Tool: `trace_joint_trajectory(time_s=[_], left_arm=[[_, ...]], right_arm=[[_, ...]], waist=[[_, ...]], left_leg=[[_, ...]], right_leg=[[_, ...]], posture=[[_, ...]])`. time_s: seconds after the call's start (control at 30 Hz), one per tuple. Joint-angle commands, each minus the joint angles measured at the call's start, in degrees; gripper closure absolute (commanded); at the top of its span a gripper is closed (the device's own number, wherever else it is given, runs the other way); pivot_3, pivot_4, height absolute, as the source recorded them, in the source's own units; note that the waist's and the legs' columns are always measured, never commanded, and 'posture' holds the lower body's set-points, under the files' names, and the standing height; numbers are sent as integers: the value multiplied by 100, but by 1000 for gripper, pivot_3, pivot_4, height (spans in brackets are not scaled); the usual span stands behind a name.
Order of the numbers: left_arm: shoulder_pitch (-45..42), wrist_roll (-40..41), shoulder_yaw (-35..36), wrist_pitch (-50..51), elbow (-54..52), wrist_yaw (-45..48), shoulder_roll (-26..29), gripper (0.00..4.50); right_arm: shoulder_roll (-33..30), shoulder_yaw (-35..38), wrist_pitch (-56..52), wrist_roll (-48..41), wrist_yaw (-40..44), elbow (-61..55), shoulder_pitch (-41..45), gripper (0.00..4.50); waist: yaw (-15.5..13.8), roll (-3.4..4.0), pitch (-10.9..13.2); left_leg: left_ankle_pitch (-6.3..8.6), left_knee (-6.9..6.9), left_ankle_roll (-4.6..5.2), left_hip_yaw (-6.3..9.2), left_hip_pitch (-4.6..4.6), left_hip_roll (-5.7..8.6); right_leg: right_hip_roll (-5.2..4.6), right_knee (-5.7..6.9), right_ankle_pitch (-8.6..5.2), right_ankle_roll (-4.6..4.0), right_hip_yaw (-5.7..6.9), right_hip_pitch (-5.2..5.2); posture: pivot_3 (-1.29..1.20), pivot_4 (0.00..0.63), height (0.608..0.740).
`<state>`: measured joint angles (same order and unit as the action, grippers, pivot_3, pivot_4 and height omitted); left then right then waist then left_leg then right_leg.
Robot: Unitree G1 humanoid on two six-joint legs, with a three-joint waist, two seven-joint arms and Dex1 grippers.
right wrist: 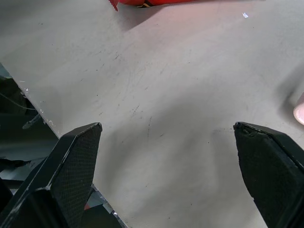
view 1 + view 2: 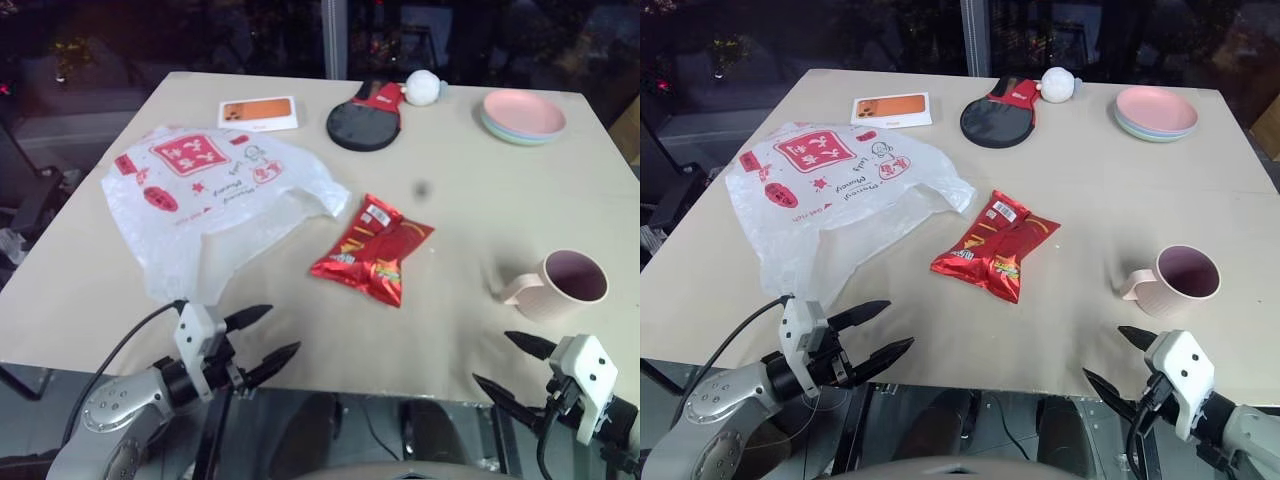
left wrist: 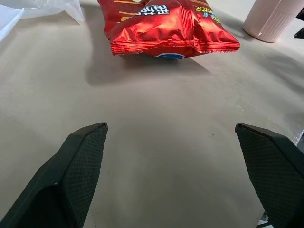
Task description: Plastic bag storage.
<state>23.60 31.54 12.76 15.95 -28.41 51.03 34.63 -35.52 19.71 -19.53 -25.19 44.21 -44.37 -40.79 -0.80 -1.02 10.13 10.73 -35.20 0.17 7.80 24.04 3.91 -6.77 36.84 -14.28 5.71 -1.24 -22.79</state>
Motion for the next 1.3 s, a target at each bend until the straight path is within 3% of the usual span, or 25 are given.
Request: trace_joint_trajectory(time_s=[0.03,0.17,0.27,0.43,0.5,0.63,0.83,1.0,1.2,1.3], left_arm=[[62,135,133,-280,101,155,-112,24],[-296,792,341,-180,93,-4,-412,24],[-1076,1599,621,485,-70,-766,-415,24],[-2458,2035,789,1295,-231,-2203,-265,24],[-2879,1659,715,1685,-237,-2697,58,24],[-3540,12,-61,1708,-39,-2888,1094,24],[-3625,-1735,-728,1492,508,-3072,1792,24],[-3693,-2824,-1344,1426,891,-2955,2152,24],[-4387,-3823,-2227,841,1831,-2630,2047,24],[-4641,-4067,-2331,594,2231,-2566,1922,1342]], right_arm=[[59,111,91,-142,-35,-146,101,0],[116,-161,19,-509,-58,-346,609,0],[112,-539,-281,-800,-307,-553,1375,0],[74,-1142,-927,-890,-879,-599,2834,0],[32,-1285,-1296,-1083,-1027,-551,3410,0],[-130,-1368,-1923,-1692,-1089,-503,4224,0],[-226,-1528,-2304,-1983,-1199,-395,4848,0],[-366,-1833,-2382,-1641,-1221,-226,5114,0],[-388,-2113,-2360,-1395,-1186,64,5313,0],[-342,-2191,-2318,-1275,-1227,133,5308,0]], waist=[[1,0,0],[1,1,-1],[-7,1,-2],[-2,-2,-3],[5,-6,-1],[13,-6,1],[25,-7,4],[21,-9,8],[-2,-11,9],[26,-11,9]], left_leg=[[0,0,0,0,0,0],[1,1,0,-8,-9,-3],[0,0,0,-2,-11,-14],[-15,-5,22,1,-16,-12],[-17,-6,24,-2,-16,-9],[-15,2,22,-27,-16,-8],[-7,10,14,-36,-15,-10],[-5,10,10,-34,-14,-16],[-5,9,9,-32,-14,-15],[-5,9,9,-33,-12,-15]], right_leg=[[0,0,0,0,0,0],[-1,-1,0,0,-6,5],[0,0,2,-2,13,9],[9,2,6,-6,25,17],[10,2,8,-5,22,17],[24,0,32,-7,19,17],[37,-7,33,-11,10,13],[49,-7,33,-11,10,8],[49,-6,34,-10,13,8],[50,-6,34,-11,11,7]], posture=[[0,150,740],[0,150,740],[0,150,740],[0,150,740],[0,150,740],[0,150,740],[0,150,740],[0,150,740],[0,150,740],[0,150,740]])
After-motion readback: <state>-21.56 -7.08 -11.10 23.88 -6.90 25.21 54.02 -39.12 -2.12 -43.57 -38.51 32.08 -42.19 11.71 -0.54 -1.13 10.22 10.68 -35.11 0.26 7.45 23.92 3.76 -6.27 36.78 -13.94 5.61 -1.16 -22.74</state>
